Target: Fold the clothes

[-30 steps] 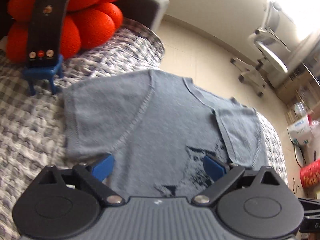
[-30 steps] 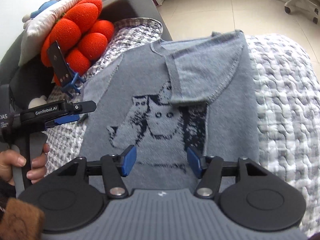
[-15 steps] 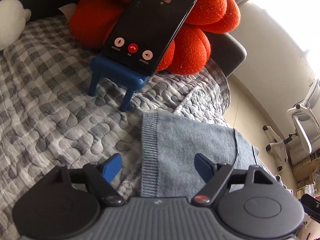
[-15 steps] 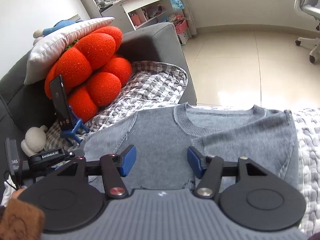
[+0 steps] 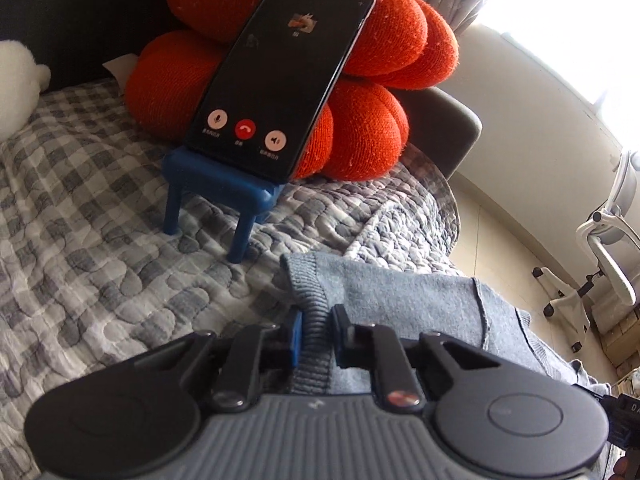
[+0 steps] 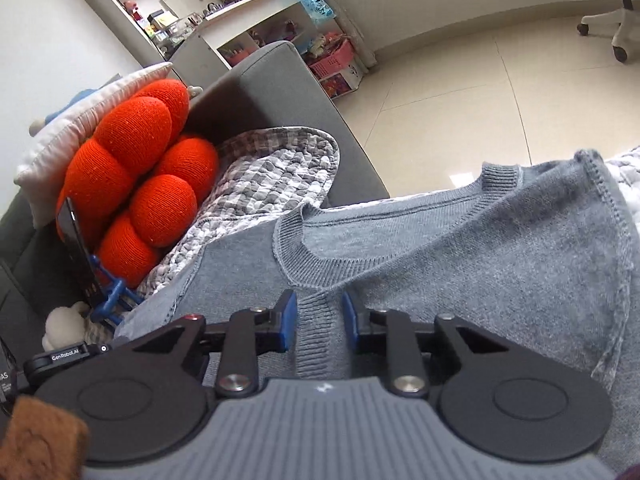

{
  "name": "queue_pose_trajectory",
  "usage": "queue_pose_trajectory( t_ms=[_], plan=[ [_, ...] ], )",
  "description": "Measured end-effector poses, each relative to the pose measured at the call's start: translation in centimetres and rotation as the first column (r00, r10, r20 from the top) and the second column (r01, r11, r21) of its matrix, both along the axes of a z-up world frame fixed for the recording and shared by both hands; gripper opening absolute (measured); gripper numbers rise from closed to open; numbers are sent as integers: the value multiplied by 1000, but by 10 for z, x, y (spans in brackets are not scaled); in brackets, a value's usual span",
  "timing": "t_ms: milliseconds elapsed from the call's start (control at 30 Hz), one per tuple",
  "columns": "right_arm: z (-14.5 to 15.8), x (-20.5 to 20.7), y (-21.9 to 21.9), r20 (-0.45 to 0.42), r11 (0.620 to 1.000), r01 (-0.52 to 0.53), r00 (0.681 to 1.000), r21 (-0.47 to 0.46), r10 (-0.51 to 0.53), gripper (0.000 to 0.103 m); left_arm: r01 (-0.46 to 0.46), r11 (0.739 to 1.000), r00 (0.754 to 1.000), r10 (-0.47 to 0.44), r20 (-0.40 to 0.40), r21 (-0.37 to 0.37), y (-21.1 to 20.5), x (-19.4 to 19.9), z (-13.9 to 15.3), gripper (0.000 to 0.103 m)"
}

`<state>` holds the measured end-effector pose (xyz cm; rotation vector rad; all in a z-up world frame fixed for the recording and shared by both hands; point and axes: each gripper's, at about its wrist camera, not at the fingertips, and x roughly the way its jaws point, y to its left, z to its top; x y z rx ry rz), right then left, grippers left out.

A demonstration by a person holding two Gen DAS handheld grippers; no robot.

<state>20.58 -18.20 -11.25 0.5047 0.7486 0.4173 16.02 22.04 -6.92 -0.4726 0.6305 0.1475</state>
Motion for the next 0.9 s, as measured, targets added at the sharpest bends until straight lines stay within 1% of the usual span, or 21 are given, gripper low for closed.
queue_pose_trajectory(
  t_ms=[33,100,133,300,400,467,600,700,800,900],
  plan=[
    [-1,-1,-2,6,1000,-2,1000,16,2,25,12,1000,1000,-12,10,4,-4,0,5,9],
    [-3,-3,-7,25,999,-9,1000,44,8,25,43,999,998,-43,34,6,-14,1,17,8],
    [-5,-4,-9,36,998,-14,999,57,12,26,59,998,997,-59,46,7,-19,2,23,6],
    [-7,-5,-20,41,988,-27,999,149,21,34,136,991,985,-137,105,16,-44,4,53,5],
    [-7,-6,-21,47,986,-31,999,163,24,37,192,981,976,-193,100,18,-68,11,64,5],
    [-7,-6,-22,49,984,-33,998,175,25,38,234,972,968,-233,92,5,-87,16,67,5],
    [-8,-4,-29,39,973,-28,999,231,19,39,317,947,947,-313,75,-51,-125,28,67,5],
    [-10,-3,-36,30,958,-18,1000,286,10,39,358,931,934,-355,47,-73,-151,37,59,5],
    [-12,-2,-43,18,941,-6,1000,338,0,39,372,922,928,-373,5,-109,-167,45,43,5],
    [-15,-2,-48,4,922,4,1000,387,-6,39,370,915,923,-382,-49,-159,-174,52,23,5]
  ],
)
